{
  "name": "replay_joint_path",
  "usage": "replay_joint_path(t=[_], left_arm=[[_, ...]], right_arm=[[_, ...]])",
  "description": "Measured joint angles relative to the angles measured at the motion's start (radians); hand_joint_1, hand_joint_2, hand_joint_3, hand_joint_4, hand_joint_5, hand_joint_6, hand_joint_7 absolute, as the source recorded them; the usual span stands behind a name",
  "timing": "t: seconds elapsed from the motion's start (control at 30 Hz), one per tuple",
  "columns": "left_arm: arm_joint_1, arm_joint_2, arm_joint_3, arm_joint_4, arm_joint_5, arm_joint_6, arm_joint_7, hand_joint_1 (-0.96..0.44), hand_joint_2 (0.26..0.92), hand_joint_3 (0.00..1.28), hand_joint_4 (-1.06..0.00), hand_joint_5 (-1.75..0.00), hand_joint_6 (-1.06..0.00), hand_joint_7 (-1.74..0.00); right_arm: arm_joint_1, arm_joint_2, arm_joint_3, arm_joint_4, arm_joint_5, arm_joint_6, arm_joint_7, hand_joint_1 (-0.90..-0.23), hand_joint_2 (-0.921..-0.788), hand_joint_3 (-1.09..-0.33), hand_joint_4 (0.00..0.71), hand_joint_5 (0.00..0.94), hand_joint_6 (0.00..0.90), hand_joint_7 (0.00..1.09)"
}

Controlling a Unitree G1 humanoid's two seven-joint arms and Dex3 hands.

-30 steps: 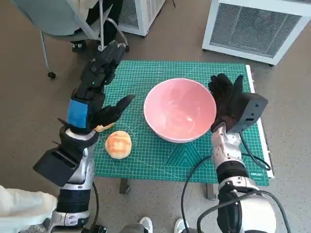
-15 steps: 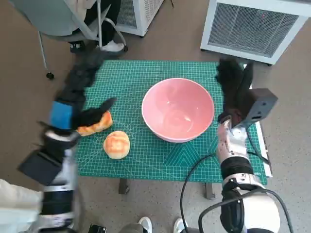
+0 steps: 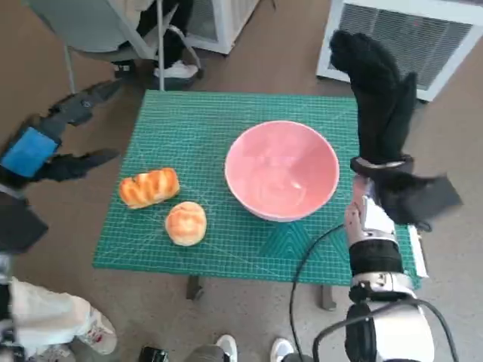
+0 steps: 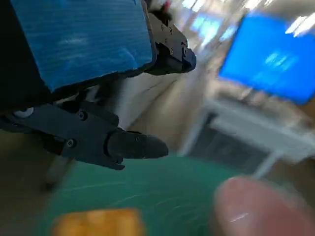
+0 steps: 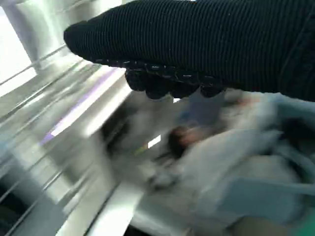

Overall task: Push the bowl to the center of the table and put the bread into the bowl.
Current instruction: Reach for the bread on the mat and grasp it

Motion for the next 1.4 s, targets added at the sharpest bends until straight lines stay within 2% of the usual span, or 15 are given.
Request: replay_joint_path(t=[0.1, 0.23, 0.5, 0.9, 1.4], left_arm=[[-0.025, 0.025, -0.043, 0.023, 0.056, 0.042, -0.025, -0.33, 0.866, 0.01, -0.12, 0.0, -0.29, 0.0], [-0.052, 0.038, -0.097, 0.06, 0.114, 0.085, -0.042, -0.31, 0.849, 0.0, -0.1, 0.0, -0.28, 0.0], [-0.082, 0.018, -0.179, 0.129, 0.191, 0.135, -0.036, -0.3, 0.845, 0.0, -0.1, 0.0, -0.28, 0.0], [-0.148, -0.054, -0.273, 0.251, 0.284, 0.192, 0.019, -0.31, 0.842, 0.0, -0.11, 0.0, -0.27, 0.0], [-0.184, -0.135, -0.35, 0.289, 0.345, 0.274, 0.066, -0.33, 0.845, 0.0, -0.13, -0.01, -0.28, 0.0]], right_arm=[[0.027, 0.001, 0.028, -0.05, -0.004, -0.03, 0.017, -0.632, -0.921, -0.747, 0.344, 0.038, 0.0, 0.86], [0.059, -0.006, 0.054, -0.099, -0.03, -0.05, 0.018, -0.62, -0.921, -0.775, 0.345, 0.042, -0.001, 0.84], [0.102, -0.011, 0.094, -0.176, -0.028, -0.038, 0.018, -0.612, -0.921, -0.788, 0.328, 0.039, -0.001, 0.83], [0.11, -0.016, 0.106, -0.193, -0.042, -0.046, -0.003, -0.614, -0.921, -0.783, 0.322, 0.044, -0.001, 0.81], [0.11, -0.029, 0.106, -0.167, -0.052, -0.066, -0.026, -0.615, -0.921, -0.779, 0.318, 0.05, -0.001, 0.81]])
